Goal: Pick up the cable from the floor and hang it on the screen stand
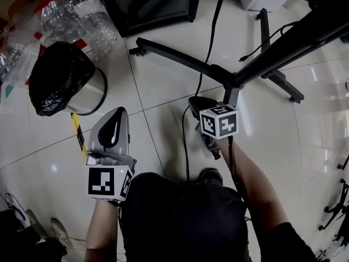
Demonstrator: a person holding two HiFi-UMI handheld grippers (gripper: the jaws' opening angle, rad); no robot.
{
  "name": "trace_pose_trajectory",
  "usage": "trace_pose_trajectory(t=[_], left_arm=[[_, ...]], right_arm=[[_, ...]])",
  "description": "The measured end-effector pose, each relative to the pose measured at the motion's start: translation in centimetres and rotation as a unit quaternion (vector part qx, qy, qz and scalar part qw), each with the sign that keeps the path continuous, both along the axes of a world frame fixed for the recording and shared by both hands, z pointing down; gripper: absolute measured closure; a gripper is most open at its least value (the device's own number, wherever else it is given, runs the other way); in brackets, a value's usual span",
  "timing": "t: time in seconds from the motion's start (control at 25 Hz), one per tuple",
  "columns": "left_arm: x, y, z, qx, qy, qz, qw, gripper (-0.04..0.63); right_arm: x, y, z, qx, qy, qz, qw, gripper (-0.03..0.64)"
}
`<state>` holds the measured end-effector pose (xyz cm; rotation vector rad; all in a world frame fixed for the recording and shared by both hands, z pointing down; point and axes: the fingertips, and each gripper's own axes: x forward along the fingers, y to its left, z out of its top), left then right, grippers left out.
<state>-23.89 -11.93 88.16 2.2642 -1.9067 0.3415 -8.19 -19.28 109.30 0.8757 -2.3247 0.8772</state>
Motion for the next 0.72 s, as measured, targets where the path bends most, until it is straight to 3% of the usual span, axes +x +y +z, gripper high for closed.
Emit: trace_pose_trajectory(t=[0.24,0.52,0.72], left_arm=[[0.2,-0.2,-0.6,0.014,0.0,0.005,0.9999,0.591],[0.4,-0.5,-4.0,0.019,-0.001,0.008,0.9998,0.591],[1.3,0.1,-6.9,-0.016,0.017,-0.004,0.9997,0.591]], right_arm=[[-1.3,0.7,-3.7,0.03,-0.037,-0.04,0.998,0.598],[-3.0,3.2,-12.5,0.08,-0.096,-0.114,0.986,0.598],[-1.5,4.1,-15.9,0.072,-0.103,-0.095,0.987,0.598]])
